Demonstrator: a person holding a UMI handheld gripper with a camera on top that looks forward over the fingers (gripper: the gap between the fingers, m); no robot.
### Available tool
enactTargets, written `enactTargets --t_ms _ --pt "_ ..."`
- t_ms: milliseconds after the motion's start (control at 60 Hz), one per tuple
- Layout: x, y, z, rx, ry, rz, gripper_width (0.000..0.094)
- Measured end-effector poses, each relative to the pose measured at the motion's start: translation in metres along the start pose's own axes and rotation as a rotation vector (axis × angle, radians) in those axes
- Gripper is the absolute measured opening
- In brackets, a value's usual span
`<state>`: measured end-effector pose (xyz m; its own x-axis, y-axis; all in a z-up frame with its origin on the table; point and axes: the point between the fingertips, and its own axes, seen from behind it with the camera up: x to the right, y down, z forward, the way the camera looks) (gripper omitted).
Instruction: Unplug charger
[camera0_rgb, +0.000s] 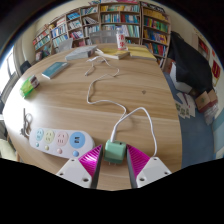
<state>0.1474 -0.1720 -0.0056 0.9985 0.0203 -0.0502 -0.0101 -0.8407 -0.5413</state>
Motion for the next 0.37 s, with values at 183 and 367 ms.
enactTargets --t_ms 183,367 --pt "0.002 -0.011 -0.015 0.071 -0.044 -0.001 0.0794" --pt "-0.005 -0.006 -0.042 0.093 -0.081 0.044 0.0834"
